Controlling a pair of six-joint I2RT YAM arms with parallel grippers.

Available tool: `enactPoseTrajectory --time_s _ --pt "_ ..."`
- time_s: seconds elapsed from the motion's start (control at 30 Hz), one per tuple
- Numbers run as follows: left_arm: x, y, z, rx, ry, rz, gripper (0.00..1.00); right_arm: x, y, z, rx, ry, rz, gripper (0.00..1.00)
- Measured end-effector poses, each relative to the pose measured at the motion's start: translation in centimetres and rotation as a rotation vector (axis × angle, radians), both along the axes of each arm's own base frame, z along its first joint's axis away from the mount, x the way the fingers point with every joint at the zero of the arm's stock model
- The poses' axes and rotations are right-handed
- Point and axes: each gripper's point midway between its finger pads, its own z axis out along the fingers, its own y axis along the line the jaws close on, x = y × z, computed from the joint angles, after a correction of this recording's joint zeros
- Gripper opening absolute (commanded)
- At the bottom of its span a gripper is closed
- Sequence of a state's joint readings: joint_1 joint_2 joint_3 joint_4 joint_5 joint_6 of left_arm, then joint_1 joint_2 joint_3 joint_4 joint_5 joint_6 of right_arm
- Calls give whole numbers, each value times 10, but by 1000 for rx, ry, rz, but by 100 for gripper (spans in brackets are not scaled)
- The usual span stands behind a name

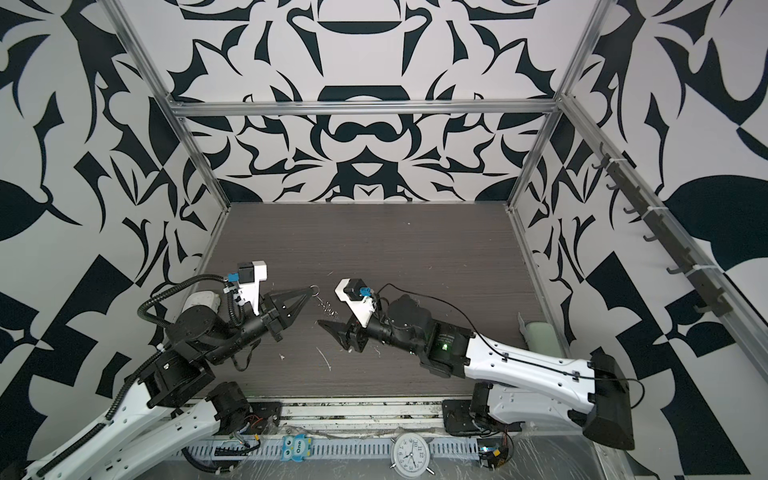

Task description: Remove the keys from the keyring

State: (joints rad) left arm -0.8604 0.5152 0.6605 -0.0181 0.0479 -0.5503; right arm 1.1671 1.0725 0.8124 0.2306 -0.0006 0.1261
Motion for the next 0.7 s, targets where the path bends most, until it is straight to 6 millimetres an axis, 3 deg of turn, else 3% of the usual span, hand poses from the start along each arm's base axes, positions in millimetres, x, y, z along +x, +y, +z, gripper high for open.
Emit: enactPoseTrajectory --time_s 0.13,0.43,0.5,0.57,0.7 --pt "-1 -1 1 -3 -1 -5 0 11 9 -3 -27 -13 -33 57" --pt "-3 -2 3 -10 -4 -23 2 19 19 -4 -41 -17 -52 8" --pt "-3 -2 3 -11 -2 -21 26 17 20 -3 -37 -13 -45 0" --pt "-4 -2 4 -15 -4 -27 46 19 19 -4 -39 -6 -47 0" --pt "-9 1 5 -11 -12 -33 57 29 5 -7 -45 51 -59 0"
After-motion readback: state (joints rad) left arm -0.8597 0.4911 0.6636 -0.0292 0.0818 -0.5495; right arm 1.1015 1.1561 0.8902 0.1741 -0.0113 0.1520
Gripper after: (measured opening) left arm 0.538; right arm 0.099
